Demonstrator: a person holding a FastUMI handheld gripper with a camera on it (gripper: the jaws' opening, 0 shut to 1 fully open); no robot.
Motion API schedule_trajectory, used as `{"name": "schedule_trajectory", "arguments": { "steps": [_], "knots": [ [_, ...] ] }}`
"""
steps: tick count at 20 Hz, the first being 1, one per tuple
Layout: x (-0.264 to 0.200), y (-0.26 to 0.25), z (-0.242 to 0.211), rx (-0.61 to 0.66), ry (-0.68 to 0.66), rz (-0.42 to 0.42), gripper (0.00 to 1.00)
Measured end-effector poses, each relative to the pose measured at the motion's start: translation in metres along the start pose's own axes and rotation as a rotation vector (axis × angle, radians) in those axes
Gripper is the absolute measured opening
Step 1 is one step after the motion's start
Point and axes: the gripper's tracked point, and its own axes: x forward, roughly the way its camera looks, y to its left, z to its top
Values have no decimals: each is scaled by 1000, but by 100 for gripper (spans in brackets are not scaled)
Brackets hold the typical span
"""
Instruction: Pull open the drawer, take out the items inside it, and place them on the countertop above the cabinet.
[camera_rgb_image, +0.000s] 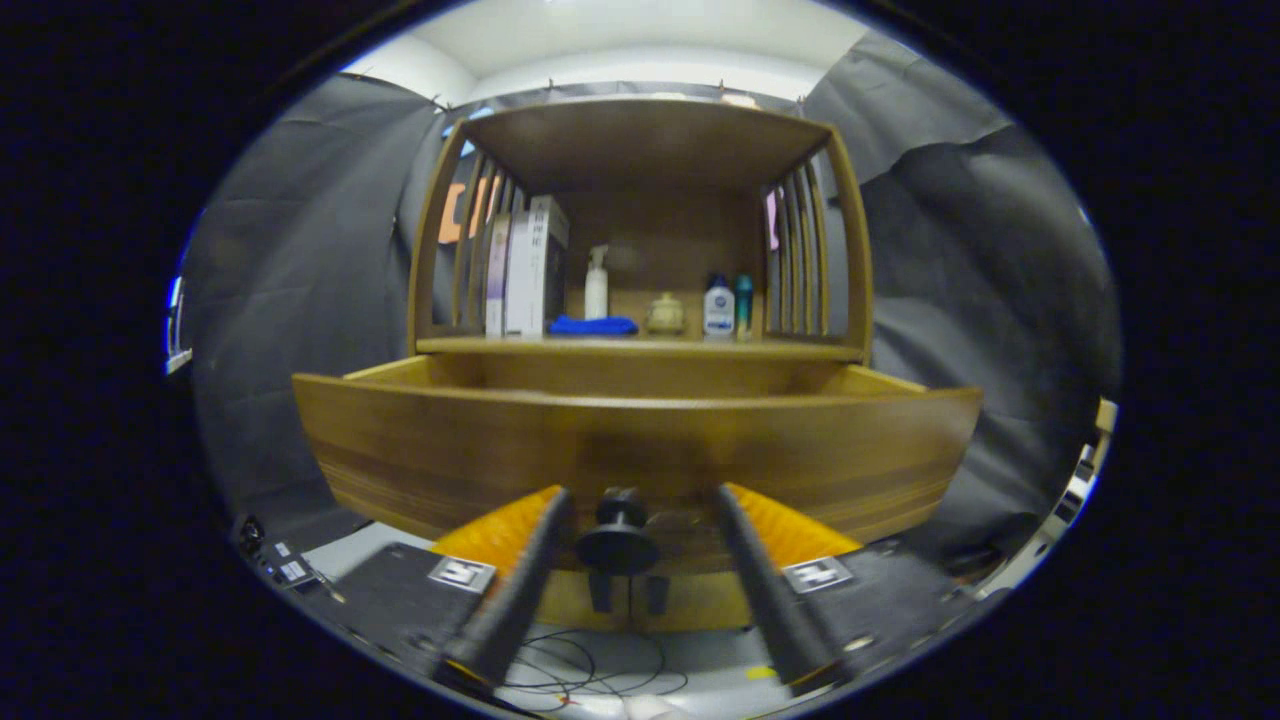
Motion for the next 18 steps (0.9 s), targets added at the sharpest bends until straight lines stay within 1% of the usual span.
{"name": "schedule_trajectory", "arguments": {
  "steps": [2,4,6,9,11,15,16,18],
  "knots": [
    [-9,-6,25,22,-25,12,99],
    [-13,-19,61,54,-57,9,100],
    [-7,-35,96,100,-77,-11,99],
    [19,-52,141,126,-79,-28,99],
    [44,-51,167,125,-56,-8,100],
    [89,-32,192,86,70,30,100],
    [101,-22,191,91,113,45,100],
    [127,-2,172,67,241,71,100]
  ]
}}
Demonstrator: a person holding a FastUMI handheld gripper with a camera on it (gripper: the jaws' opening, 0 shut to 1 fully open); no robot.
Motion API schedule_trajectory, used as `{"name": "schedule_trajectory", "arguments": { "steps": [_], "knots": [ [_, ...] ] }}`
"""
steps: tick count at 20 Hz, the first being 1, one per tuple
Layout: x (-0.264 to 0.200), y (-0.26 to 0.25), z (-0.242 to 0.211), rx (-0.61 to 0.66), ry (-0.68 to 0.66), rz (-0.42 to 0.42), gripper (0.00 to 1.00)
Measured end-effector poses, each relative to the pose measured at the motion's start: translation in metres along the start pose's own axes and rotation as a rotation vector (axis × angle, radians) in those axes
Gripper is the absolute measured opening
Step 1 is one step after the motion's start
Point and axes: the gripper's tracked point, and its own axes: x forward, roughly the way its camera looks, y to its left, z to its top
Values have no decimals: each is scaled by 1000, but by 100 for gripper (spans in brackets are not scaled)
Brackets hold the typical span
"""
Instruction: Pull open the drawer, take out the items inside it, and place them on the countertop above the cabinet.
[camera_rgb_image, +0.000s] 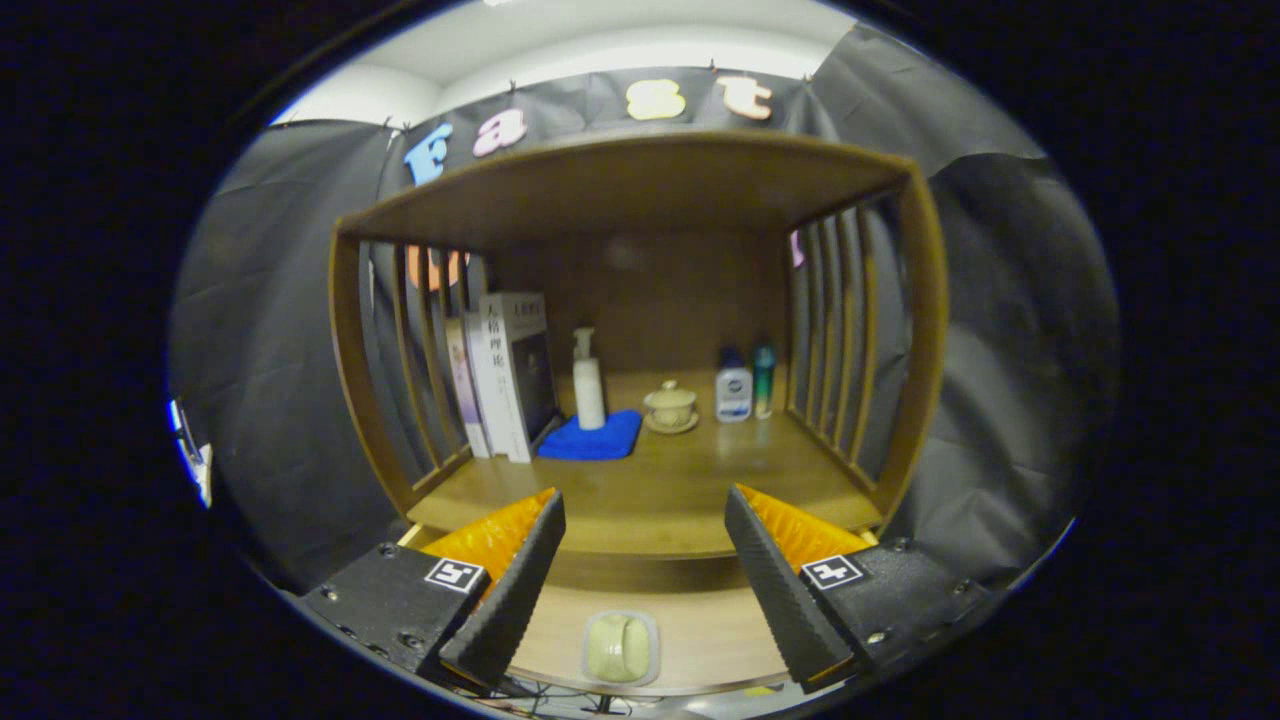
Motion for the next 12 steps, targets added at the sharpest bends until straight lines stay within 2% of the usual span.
{"name": "schedule_trajectory", "arguments": {
  "steps": [4,5,8,12],
  "knots": [
    [36,28,-60,-12,336,68,100],
    [44,28,-73,-4,408,65,98],
    [53,24,-117,5,585,33,83],
    [55,16,-158,7,763,18,70]
  ]
}}
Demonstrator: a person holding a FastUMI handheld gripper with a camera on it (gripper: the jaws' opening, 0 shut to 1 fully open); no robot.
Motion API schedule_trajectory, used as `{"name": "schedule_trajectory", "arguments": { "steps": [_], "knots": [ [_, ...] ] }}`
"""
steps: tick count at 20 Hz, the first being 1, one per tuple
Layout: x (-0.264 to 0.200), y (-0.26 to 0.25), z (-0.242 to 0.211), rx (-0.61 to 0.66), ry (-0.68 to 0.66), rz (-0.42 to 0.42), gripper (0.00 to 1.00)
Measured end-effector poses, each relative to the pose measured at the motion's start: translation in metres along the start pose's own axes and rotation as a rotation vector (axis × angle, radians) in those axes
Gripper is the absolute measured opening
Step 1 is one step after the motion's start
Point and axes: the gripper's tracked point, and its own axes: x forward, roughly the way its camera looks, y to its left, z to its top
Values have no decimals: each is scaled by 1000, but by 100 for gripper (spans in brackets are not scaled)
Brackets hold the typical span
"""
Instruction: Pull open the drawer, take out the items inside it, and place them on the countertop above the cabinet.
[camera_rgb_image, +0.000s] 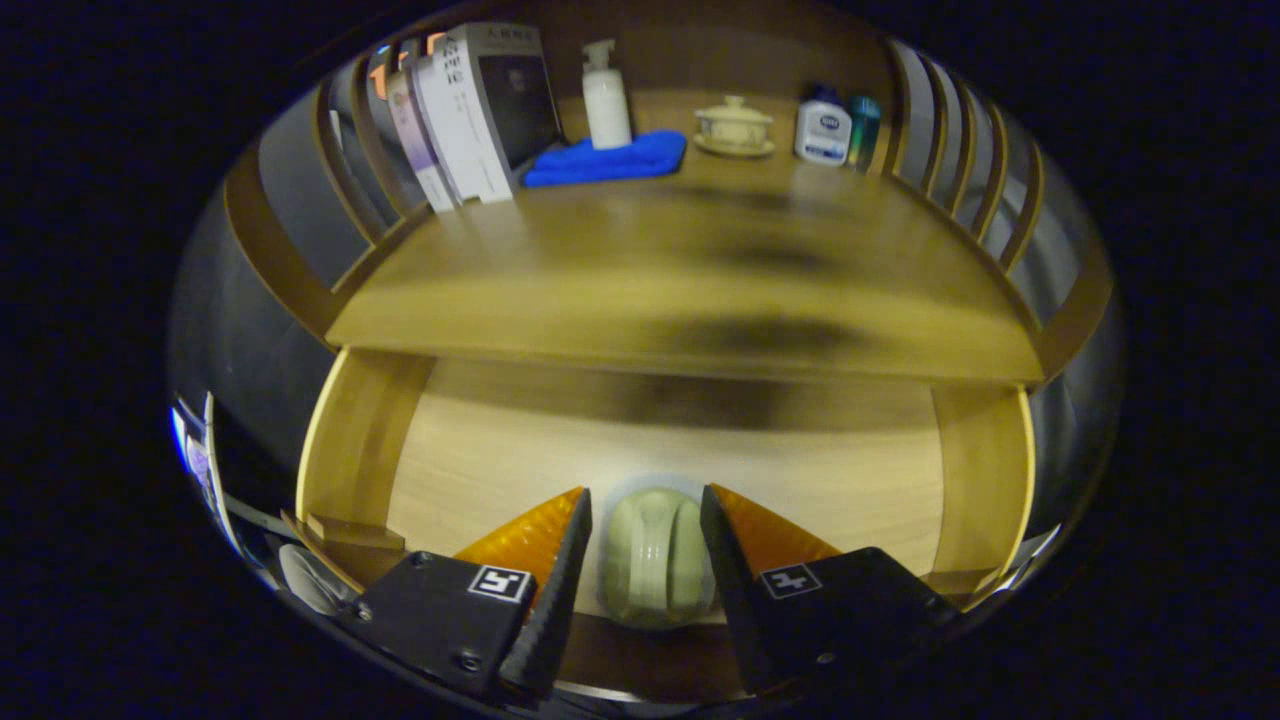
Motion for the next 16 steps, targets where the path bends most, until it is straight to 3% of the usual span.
{"name": "schedule_trajectory", "arguments": {
  "steps": [3,8,16],
  "knots": [
    [12,-6,-14,-15,97,-34,58],
    [14,-14,-18,-46,130,-67,23],
    [-11,-21,-4,-24,84,-50,20]
  ]
}}
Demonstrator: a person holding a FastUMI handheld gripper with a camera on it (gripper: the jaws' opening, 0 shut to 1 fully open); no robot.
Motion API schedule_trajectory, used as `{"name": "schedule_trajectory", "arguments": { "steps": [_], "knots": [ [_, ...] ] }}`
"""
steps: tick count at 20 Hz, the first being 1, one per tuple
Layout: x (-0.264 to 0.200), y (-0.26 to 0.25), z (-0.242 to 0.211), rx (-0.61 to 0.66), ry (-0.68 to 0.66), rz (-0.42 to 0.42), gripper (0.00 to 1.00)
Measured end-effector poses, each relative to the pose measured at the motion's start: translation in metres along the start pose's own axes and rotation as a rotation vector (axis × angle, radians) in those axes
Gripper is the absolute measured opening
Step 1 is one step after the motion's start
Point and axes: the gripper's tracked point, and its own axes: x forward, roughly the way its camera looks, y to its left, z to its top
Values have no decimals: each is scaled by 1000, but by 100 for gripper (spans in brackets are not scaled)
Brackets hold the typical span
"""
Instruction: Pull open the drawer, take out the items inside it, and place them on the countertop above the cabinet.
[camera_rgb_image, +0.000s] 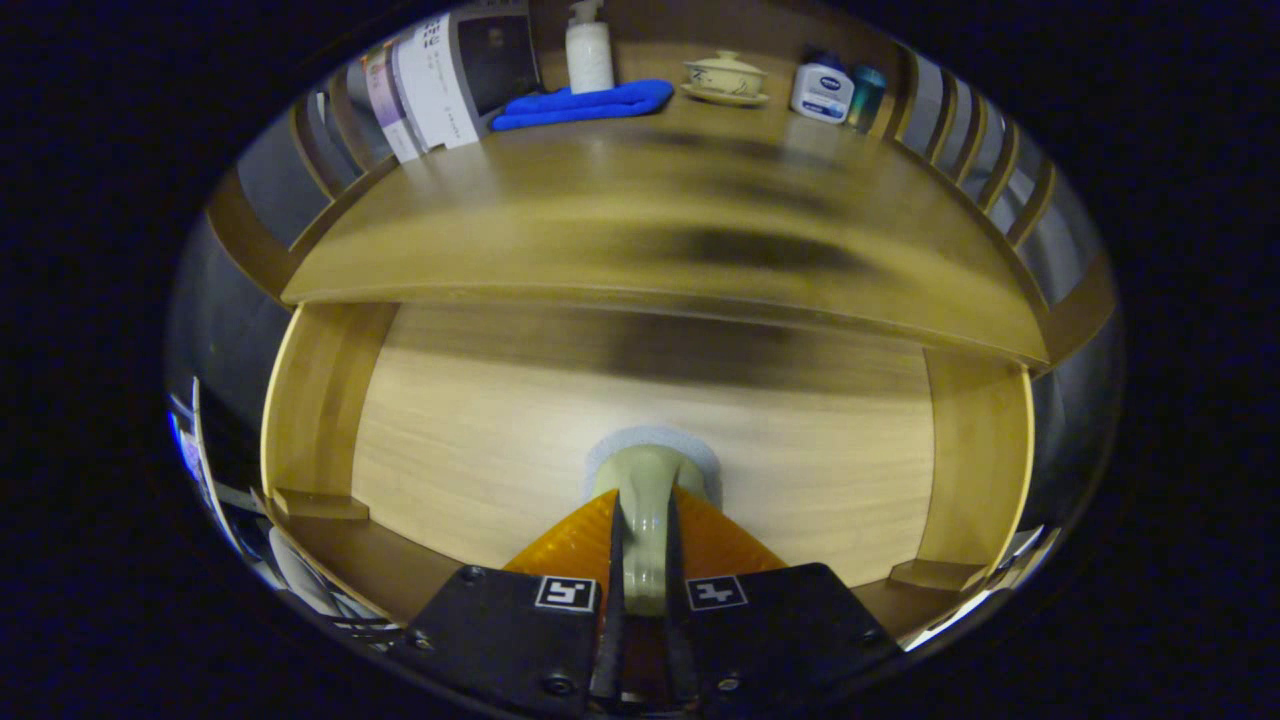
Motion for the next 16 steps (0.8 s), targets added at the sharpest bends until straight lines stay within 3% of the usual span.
{"name": "schedule_trajectory", "arguments": {
  "steps": [10,16],
  "knots": [
    [-77,-17,44,20,-133,19,19],
    [-97,-25,105,56,-184,12,19]
  ]
}}
